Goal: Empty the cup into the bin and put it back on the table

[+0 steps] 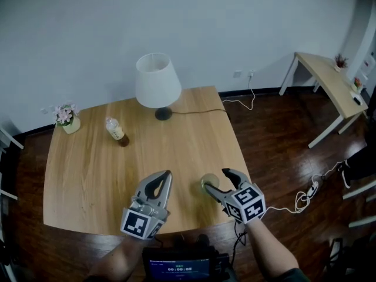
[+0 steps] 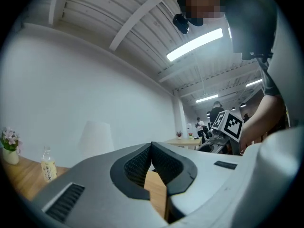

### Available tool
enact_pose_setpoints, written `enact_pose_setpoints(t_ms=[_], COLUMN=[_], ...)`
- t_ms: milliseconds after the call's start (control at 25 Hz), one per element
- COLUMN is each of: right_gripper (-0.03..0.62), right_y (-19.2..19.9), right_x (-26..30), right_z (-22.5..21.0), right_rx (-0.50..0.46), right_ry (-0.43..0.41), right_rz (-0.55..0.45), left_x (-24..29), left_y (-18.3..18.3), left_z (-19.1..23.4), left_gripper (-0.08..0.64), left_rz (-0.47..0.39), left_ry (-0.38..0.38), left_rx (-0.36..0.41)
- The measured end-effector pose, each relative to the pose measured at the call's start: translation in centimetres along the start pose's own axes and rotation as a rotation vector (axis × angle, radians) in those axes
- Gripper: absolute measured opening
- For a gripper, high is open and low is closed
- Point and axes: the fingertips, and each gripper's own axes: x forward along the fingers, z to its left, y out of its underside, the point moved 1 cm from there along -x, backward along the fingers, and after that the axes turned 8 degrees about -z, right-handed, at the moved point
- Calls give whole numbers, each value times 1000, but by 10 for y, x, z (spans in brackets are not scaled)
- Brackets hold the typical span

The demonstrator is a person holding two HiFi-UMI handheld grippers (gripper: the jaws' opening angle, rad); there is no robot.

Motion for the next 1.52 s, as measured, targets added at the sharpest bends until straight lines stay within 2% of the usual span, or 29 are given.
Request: enact_pose_setpoints(t_ms=[80, 160, 200, 280, 560, 640, 760, 1000, 1440, 1520], right_gripper=[364, 367, 367, 414, 414, 416, 416, 416, 416, 459], right_y=[17, 32, 40, 54, 92, 101, 113, 129, 137, 139], right_x=[7, 13, 16, 21, 37, 40, 46, 59, 72, 73], right_z=[-1, -2, -4, -6, -9, -11, -13, -18, -23, -24], right_rx=[0, -4, -3, 5, 28, 32, 32, 14, -2, 1], right_ry=[-4, -9, -10, -14, -12, -6, -4, -1, 11, 15], right_rz=[36, 68, 84, 110, 174, 184, 196, 181, 139, 131], left_x=[-1, -3, -4, -5, -11, -13, -18, -25, -24, -24], left_y=[13, 28, 35, 48, 87, 95, 109, 133, 153, 157], left_z=[2, 2, 3, 5, 10, 11, 11, 11, 8, 6], left_gripper=[2, 3, 26, 38, 40, 77, 77, 77, 95, 95], left_rz=[7, 33, 43, 63, 137, 152, 188, 237, 270, 278], left_ry=[-4, -7, -10, -16, -28, -31, -41, -59, -60, -59], left_rx=[2, -9, -12, -18, -20, -24, -27, -65, -68, -72])
